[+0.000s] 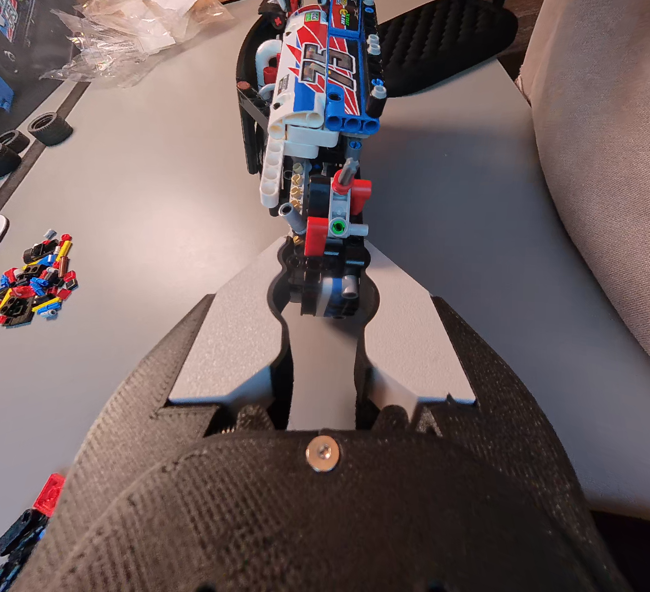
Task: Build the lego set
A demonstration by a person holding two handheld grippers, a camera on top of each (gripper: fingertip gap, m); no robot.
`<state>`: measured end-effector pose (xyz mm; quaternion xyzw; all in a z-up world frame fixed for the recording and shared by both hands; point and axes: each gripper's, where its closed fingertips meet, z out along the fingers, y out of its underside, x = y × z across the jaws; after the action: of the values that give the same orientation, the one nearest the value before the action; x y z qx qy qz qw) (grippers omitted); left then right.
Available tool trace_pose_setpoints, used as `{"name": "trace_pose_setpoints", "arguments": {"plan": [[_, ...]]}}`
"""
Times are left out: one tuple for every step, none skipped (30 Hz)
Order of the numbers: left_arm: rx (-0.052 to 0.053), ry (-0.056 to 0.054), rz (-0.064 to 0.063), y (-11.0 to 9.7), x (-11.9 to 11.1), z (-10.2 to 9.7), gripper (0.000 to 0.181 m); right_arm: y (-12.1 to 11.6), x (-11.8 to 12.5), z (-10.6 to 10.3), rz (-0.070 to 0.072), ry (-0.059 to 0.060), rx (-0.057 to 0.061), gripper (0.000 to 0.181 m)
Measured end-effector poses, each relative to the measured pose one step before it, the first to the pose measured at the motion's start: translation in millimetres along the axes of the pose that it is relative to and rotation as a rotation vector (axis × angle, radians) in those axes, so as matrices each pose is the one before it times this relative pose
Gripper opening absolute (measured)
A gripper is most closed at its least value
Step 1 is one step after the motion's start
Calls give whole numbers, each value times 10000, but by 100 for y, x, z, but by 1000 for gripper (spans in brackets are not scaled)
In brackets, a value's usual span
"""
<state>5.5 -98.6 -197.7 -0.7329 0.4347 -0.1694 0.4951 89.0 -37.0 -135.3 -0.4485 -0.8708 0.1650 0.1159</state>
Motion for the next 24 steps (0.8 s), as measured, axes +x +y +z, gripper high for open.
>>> {"name": "trace_pose_setpoints", "arguments": {"plan": [[-6, -7, 15, -3, 13, 5, 33, -168, -60, 30, 54, -71, 93, 12], [-7, -5, -3, 10, -5, -5, 33, 6, -17, 29, 1, -49, -34, 12], [-9, 0, -8, -6, 15, 3, 33, 16, -3, -1, -51, -3, -33, 13], [-11, 5, 4, 7, 15, 5, 33, 20, -98, 6, -21, -43, -41, 13], [-8, 8, 28, -4, 38, 4, 33, 47, -230, 48, 36, -137, -52, 12], [-12, 6, 54, 12, 48, 13, 33, 37, -218, 66, 80, -161, -31, 12], [-32, -14, 54, 26, 24, 1, 33, 8, -74, 42, 87, -98, 15, 12], [-27, -23, -1, 14, -24, 2, 33, -19, 80, -21, 108, -41, 47, 12], [-4, -16, -25, -6, -23, 4, 33, -8, 112, -29, 184, -57, 60, 12], [7, -19, 2, -11, -7, 0, 33, -43, 95, -46, 164, -55, 106, 11], [2, -27, 50, -9, 13, -1, 33, -102, 13, -124, 92, -48, 174, 1], [-3, -48, 76, -9, 22, 2, 33, -111, -69, -239, 55, -40, 236, 0], [1, -52, 95, 3, 24, 2, 33, -346, 54, -503, 11, 106, 413, 0], [-11, -49, 90, 1, 41, 1, 33, -575, 277, -802, 14, 286, 608, 0], [-23, -59, 117, 6, 48, 11, 33, -551, 315, -944, -5, 322, 664, 3], [-16, -68, 129, 0, 58, 8, 33, -246, 397, -936, -59, 414, 556, 11], [-1, -69, 103, -11, 43, 9, 33, 262, 396, -788, -194, 489, 332, 20], [-6, -72, 79, 6, 21, 27, 33, 733, 91, -601, -358, 415, 182, 26], [-13, -81, 81, 0, 2, 28, 33, 1091, -232, -379, -382, 333, 86, 33], [-33, -97, 86, 7, -30, 51, 33, 1235, -540, -146, -273, 228, 54, 39], [-42, -116, 107, 23, -61, 70, 33, 1142, -650, 27, -32, 168, 130, 43], [-44, -112, 108, 25, -55, 84, 33, 987, -596, 158, 137, 149, 209, 47], [-43, -104, 118, 8, -48, 84, 33, 803, -303, 207, 125, 288, 266, 48], [-50, -112, 143, 19, -52, 74, 33, 462, -141, 182, 100, 347, 407, 48]]}}
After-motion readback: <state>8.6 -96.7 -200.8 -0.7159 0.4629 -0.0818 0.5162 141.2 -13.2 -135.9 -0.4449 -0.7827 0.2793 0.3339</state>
